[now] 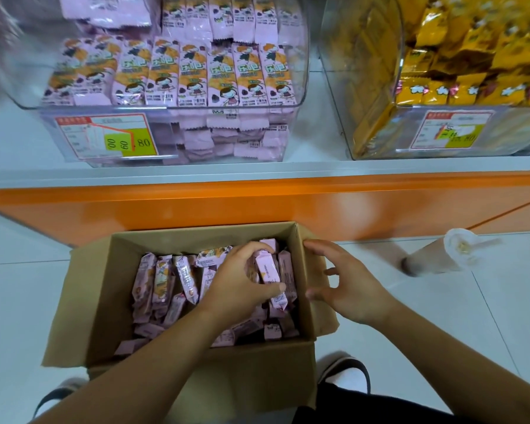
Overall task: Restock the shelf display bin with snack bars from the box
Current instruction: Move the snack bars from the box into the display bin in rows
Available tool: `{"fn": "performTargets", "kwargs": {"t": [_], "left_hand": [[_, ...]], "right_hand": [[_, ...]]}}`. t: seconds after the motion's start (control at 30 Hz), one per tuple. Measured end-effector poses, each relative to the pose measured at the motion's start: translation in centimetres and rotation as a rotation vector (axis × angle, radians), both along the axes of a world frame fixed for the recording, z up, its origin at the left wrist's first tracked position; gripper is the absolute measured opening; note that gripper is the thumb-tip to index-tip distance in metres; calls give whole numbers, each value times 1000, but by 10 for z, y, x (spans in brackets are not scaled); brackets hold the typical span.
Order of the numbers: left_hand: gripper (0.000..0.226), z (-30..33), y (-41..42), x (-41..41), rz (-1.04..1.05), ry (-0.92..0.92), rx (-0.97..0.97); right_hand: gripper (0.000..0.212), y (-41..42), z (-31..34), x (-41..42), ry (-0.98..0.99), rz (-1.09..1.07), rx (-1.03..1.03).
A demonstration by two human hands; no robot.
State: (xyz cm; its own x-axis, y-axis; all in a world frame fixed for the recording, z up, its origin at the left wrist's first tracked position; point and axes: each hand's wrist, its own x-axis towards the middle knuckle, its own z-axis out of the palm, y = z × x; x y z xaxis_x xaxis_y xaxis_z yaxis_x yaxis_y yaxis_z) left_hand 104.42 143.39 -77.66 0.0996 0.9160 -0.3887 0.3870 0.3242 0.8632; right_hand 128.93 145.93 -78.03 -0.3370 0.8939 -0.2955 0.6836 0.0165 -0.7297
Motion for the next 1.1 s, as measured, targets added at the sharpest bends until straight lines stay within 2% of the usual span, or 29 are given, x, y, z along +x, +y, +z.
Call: {"fn": "performTargets", "kwargs": {"t": [0.1, 0.27, 0.37, 0.43, 0.57, 0.7, 0.87, 0.97, 1.03, 1.1], "left_hand": [[56, 22, -5, -10, -1, -5, 0], [52, 66, -13, -24, 6, -31, 37], [54, 99, -16, -26, 21, -79, 75], [54, 128, -16, -26, 44, -114, 115], [48, 198, -21, -28, 60, -189, 221], [55, 264, -34, -43, 126, -220, 326], [62, 322, -46, -88, 210, -183, 422], [54, 338, -52, -112, 274, -202, 420], [48, 345, -55, -120, 318, -308, 386], [50, 347, -55, -128, 341, -386, 352]], "right_hand": [[90, 3, 13, -3, -73, 43, 15], [71, 12, 58, -12, -141, 145, -16], [62, 17, 106, -27, 43, 178, -190], [60, 19, 147, -40, 102, 237, -216], [61, 11, 230, -68, 167, 286, -153], [58, -6, 289, -96, 252, 231, -10], [43, -21, 340, -121, 545, 153, -6], [43, -27, 355, -141, 774, 10, -135], [38, -30, 357, -154, 815, -20, -161], [34, -33, 354, -165, 775, -36, -117]]}}
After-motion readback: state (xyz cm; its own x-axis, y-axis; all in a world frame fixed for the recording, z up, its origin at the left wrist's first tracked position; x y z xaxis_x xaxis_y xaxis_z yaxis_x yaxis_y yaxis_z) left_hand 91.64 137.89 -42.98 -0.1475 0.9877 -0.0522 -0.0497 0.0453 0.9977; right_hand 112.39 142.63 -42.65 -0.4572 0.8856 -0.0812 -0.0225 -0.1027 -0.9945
